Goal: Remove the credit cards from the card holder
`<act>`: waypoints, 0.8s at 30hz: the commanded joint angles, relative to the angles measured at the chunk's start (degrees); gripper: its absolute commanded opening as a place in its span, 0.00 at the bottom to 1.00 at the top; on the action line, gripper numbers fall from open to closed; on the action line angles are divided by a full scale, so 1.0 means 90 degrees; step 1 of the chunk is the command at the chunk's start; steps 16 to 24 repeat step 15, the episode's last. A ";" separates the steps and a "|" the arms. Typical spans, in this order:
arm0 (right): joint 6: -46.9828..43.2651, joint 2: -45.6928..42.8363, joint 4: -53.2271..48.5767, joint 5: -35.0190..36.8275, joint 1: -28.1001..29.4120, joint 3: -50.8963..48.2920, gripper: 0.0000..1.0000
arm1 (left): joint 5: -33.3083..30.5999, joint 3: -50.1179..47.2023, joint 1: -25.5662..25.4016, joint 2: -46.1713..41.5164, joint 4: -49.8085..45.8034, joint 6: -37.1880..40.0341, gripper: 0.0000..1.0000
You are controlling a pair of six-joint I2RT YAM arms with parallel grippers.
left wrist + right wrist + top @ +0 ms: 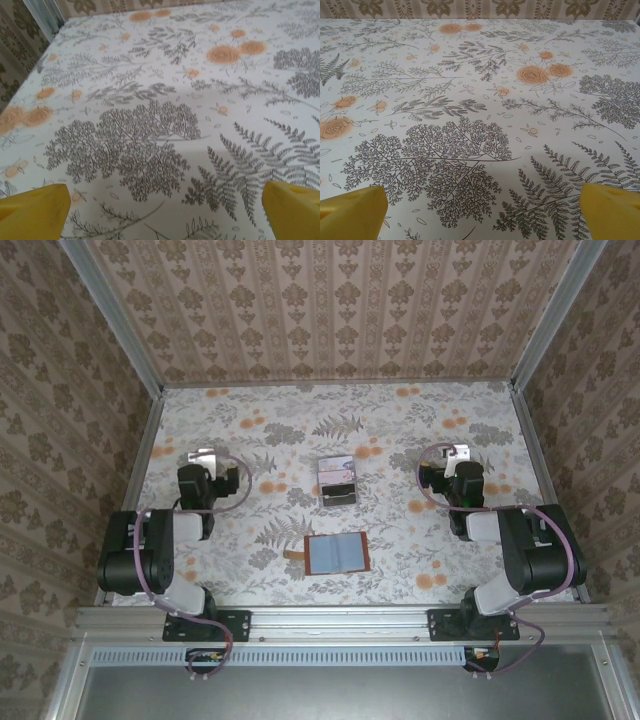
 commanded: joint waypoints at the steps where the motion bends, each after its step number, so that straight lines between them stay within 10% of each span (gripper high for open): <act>1: 0.0131 -0.0018 0.0253 -0.0102 -0.0031 0.0039 1.00 | -0.0388 -0.0065 -0.0074 0.0022 0.0590 0.0072 1.00; 24: 0.0150 -0.0031 0.0294 -0.0058 -0.0041 0.0004 1.00 | -0.0457 -0.0085 -0.0069 0.0007 0.0607 0.0003 1.00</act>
